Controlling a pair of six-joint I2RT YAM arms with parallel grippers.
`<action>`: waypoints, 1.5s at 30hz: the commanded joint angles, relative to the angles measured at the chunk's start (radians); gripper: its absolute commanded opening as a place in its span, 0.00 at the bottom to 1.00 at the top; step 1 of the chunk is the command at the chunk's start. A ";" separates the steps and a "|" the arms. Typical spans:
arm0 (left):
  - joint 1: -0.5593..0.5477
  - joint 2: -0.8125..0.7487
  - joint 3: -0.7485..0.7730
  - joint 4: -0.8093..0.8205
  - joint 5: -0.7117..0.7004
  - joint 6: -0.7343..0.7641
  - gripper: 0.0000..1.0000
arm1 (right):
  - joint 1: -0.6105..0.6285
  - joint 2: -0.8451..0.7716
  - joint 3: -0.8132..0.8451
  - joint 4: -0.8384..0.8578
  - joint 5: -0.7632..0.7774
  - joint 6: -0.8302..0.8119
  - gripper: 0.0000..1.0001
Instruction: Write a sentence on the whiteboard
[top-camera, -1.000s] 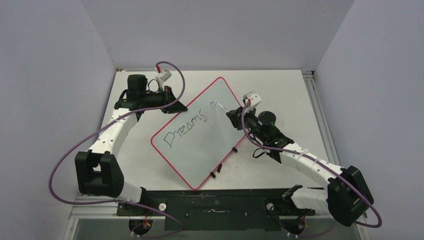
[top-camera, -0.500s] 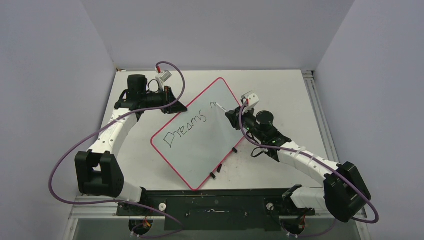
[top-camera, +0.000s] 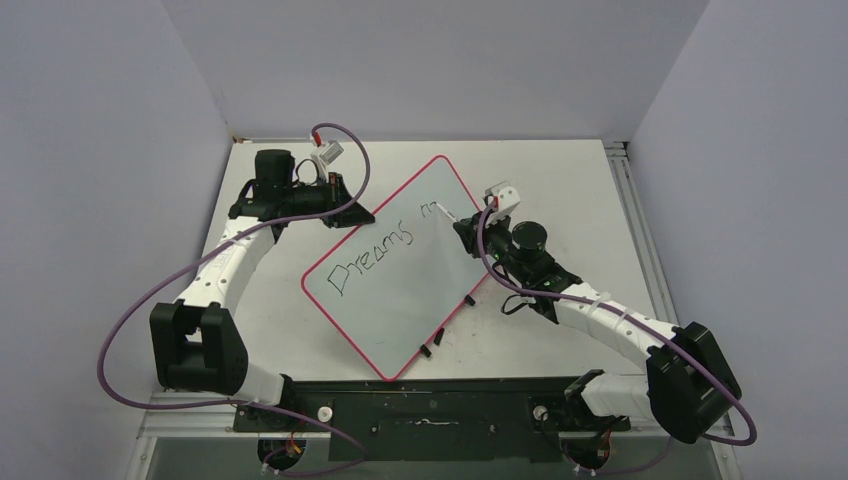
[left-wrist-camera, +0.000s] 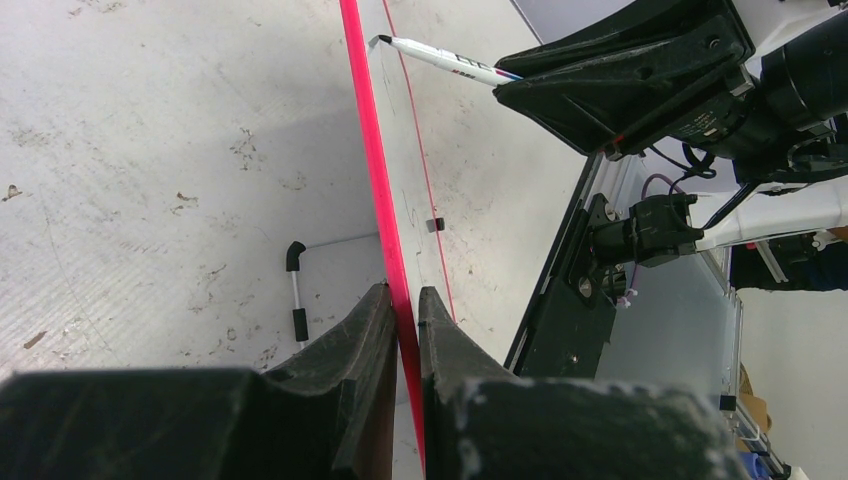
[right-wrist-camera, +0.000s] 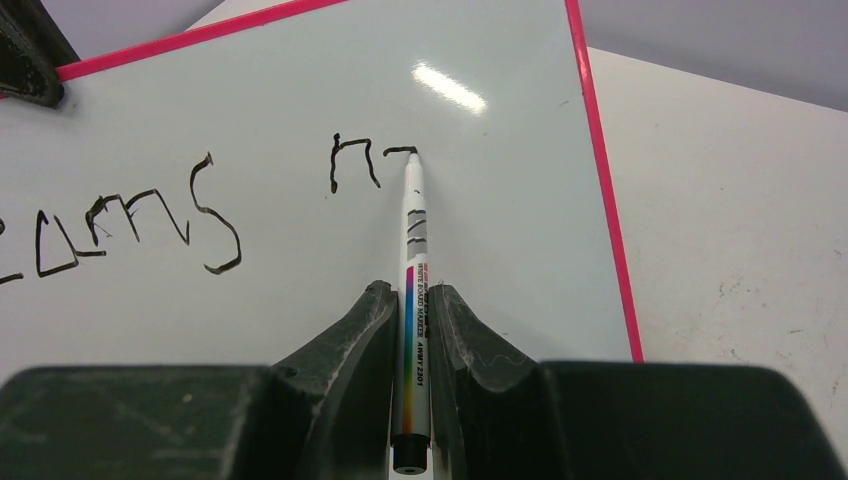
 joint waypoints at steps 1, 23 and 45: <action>-0.002 -0.013 -0.010 -0.024 0.063 0.030 0.00 | 0.003 0.015 0.042 0.056 0.023 -0.007 0.05; 0.003 -0.015 -0.010 -0.017 0.067 0.024 0.00 | 0.011 0.024 0.033 0.065 -0.045 -0.018 0.05; 0.003 -0.013 -0.014 -0.009 0.073 0.017 0.00 | 0.032 -0.022 -0.033 0.000 0.059 -0.009 0.05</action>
